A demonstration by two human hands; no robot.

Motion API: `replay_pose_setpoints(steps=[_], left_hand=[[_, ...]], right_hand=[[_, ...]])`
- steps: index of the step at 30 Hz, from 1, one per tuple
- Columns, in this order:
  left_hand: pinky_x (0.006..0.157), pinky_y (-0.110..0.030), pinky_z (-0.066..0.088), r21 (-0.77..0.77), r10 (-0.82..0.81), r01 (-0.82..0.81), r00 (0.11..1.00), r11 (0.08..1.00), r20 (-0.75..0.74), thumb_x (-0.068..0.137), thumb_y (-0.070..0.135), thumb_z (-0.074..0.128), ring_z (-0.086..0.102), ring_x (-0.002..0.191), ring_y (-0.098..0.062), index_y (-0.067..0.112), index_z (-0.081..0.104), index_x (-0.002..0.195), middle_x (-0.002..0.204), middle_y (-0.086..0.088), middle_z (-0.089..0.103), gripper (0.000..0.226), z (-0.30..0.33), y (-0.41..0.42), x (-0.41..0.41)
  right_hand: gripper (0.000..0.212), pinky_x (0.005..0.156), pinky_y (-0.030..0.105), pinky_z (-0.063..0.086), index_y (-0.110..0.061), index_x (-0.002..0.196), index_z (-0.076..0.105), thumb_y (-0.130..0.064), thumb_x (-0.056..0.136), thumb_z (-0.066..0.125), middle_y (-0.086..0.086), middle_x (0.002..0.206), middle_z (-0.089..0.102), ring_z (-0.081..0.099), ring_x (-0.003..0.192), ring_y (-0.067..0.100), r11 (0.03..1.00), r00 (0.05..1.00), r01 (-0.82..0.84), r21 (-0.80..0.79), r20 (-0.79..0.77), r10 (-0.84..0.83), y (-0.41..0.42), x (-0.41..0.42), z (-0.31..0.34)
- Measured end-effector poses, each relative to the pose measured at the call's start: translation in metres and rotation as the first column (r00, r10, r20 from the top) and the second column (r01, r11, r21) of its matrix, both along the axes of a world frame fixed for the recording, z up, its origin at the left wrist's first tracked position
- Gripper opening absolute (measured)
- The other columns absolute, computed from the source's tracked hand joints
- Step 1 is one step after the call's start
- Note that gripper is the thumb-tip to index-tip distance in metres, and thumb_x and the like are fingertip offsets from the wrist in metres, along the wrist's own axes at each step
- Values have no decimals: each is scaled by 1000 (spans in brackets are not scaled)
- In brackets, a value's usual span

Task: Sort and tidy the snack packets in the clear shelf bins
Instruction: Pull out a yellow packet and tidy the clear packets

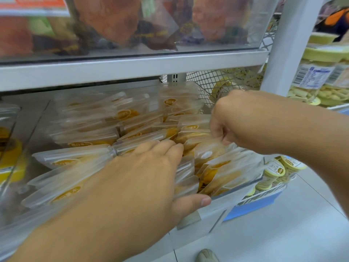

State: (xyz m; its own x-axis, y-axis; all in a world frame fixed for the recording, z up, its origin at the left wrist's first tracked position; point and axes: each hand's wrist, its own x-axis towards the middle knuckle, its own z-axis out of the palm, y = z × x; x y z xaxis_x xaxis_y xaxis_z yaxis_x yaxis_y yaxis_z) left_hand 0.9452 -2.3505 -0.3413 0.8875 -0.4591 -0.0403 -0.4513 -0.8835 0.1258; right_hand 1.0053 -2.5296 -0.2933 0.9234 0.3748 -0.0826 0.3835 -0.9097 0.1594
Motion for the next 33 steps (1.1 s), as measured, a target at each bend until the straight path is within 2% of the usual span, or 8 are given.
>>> replay_pose_setpoints(steps=[4,10,15,18,22,28,31,33], left_hand=[[117,-27,28,-7,-58,57,997,998,-57,70,92,25,15,143,-1,50,20,143,146,33,21,85,1,9,6],[123,-41,21,-34,-84,79,972,996,-218,76,88,32,0,152,-7,46,25,147,155,32,17,83,3,7,11],[120,-45,28,-105,-143,125,971,987,-192,74,91,27,10,152,-13,45,33,144,151,29,27,84,-2,12,14],[103,-36,46,-155,-129,114,988,981,-90,68,95,16,46,126,-4,39,54,125,129,26,47,89,8,19,8],[78,-39,53,-240,136,-104,983,965,119,77,87,22,63,85,-7,38,66,98,90,17,67,69,33,42,17],[77,-38,52,1,298,-301,946,954,123,95,57,49,59,88,-19,32,54,104,94,8,60,27,16,53,45],[98,-41,49,72,284,-290,956,954,77,99,55,42,53,122,-24,33,41,138,132,2,55,45,5,53,48],[118,-41,30,111,249,-251,968,962,30,100,58,35,24,149,-23,33,8,158,163,2,24,68,4,53,48]], right_hand=[[35,52,27,47,-21,58,57,11,69,63,-5,72,58,60,62,18,997,996,82,1,-30,-82,7,1,1],[27,57,31,36,-20,71,42,-3,81,59,-3,73,42,45,67,22,989,984,71,-129,169,-49,14,5,-6],[33,65,16,47,-28,98,71,-3,77,76,-11,85,63,56,68,0,912,913,-15,410,-367,180,10,1,13],[16,69,11,45,-22,106,74,-18,91,69,-12,91,69,62,77,0,803,962,-68,593,-174,210,20,11,-8],[19,81,27,49,-24,100,76,-37,88,70,-3,102,71,62,92,15,911,987,-125,394,146,72,41,35,-21],[14,76,31,51,-19,89,57,-21,83,69,-2,76,50,52,68,23,993,994,-6,115,110,-7,76,43,-9],[21,71,31,41,-26,85,46,-15,87,63,-3,70,33,38,61,21,997,983,-72,-3,168,71,82,36,-12],[23,70,31,39,-25,80,42,-12,89,59,-2,70,32,35,60,20,995,985,-79,-61,152,87,83,35,-18]])
